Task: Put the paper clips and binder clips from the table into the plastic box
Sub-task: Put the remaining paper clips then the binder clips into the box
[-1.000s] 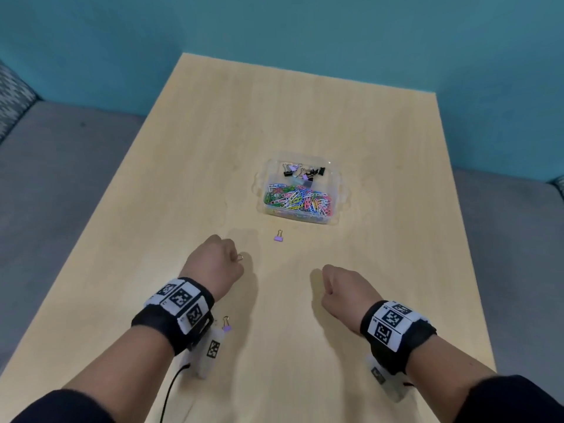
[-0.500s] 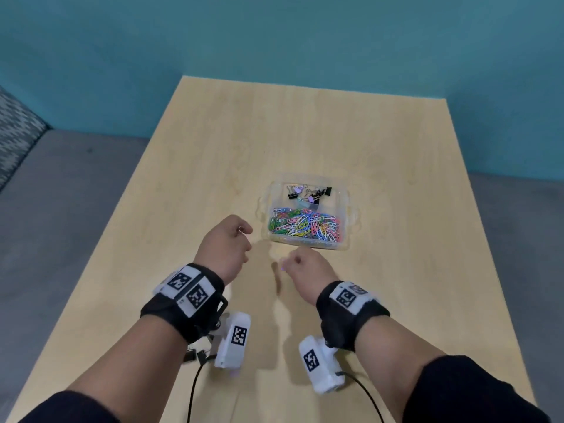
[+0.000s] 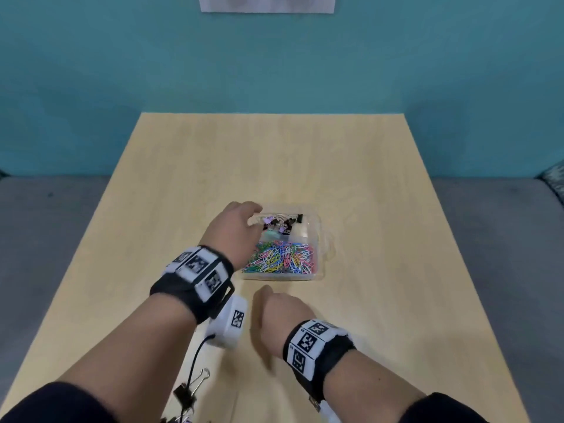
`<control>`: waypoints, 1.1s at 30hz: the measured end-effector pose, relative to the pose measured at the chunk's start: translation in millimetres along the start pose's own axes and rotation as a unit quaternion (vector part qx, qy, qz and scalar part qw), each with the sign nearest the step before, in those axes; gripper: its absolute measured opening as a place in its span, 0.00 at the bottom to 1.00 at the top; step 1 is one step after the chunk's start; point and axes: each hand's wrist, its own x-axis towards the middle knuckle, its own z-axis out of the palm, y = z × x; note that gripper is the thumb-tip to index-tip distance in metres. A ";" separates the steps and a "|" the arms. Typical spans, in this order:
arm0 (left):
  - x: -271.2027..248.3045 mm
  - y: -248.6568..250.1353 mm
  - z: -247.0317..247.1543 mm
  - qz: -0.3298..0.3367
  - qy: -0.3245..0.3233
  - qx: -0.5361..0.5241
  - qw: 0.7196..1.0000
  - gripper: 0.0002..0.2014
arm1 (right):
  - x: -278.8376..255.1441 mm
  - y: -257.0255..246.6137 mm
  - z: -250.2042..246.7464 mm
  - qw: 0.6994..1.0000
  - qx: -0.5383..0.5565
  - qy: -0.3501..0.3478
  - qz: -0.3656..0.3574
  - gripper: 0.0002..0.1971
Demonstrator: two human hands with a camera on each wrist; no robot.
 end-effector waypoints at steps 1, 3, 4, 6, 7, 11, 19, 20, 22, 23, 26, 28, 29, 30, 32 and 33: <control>-9.9 -6.4 -3.6 -0.005 0.012 -0.014 1.000 0.15 | -1.8 2.4 -0.8 1.000 0.009 -0.003 0.001 0.12; -38.8 -24.9 -11.3 -0.023 0.023 -0.018 0.999 0.11 | -2.5 6.3 0.2 1.000 0.015 -0.012 -0.006 0.10; -57.1 -37.4 -15.4 -0.036 0.017 0.000 0.999 0.09 | -1.9 8.7 0.8 1.000 0.013 -0.018 -0.016 0.09; -99.1 -63.7 -23.2 -0.076 -0.035 0.075 0.994 0.03 | -0.2 12.5 2.6 0.999 0.000 -0.032 -0.031 0.07; -120.2 -75.3 -26.1 -0.096 -0.073 0.117 0.986 0.03 | 0.3 13.3 2.3 0.999 -0.006 -0.040 -0.036 0.07; -182.7 -100.8 -15.6 -0.123 -0.212 0.236 0.940 0.12 | -2.9 12.6 -0.2 0.997 -0.010 -0.066 -0.048 0.06; -200.6 -100.6 11.5 -0.132 -0.154 0.148 0.968 0.09 | -21.6 2.2 -1.6 0.998 0.028 -0.045 -0.024 0.05; -200.9 -100.6 13.9 -0.124 -0.146 0.152 0.970 0.09 | -23.7 0.6 -0.6 0.999 0.026 -0.041 -0.025 0.05; -200.8 -100.0 18.2 -0.116 -0.134 0.154 0.972 0.07 | -28.2 -2.2 2.1 0.999 0.017 -0.032 -0.028 0.05; -200.6 -99.7 19.9 -0.118 -0.130 0.152 0.973 0.06 | -30.2 -2.6 3.9 0.999 0.020 -0.028 -0.027 0.06; -199.2 -100.5 20.2 -0.151 -0.125 0.124 0.973 0.09 | -30.0 -1.3 8.9 0.999 0.026 -0.015 -0.025 0.08; -201.0 -103.3 15.1 -0.178 -0.115 0.090 0.973 0.11 | -28.3 -1.7 10.1 0.999 -0.002 -0.014 -0.032 0.07; -203.1 -104.1 10.7 -0.191 -0.097 0.057 0.975 0.10 | -28.0 -1.6 10.5 0.999 -0.009 -0.015 -0.032 0.07; -205.7 -106.7 5.7 -0.204 -0.071 0.017 0.976 0.09 | -28.0 -1.4 10.2 1.000 -0.003 -0.017 -0.026 0.06; -211.6 -112.7 -6.1 -0.248 0.000 -0.099 0.964 0.05 | -28.2 1.6 10.3 0.999 0.032 -0.026 -0.004 0.05; -214.4 -116.7 -12.8 -0.279 0.040 -0.178 0.943 0.05 | -28.0 3.5 9.5 0.998 0.053 -0.028 0.005 0.04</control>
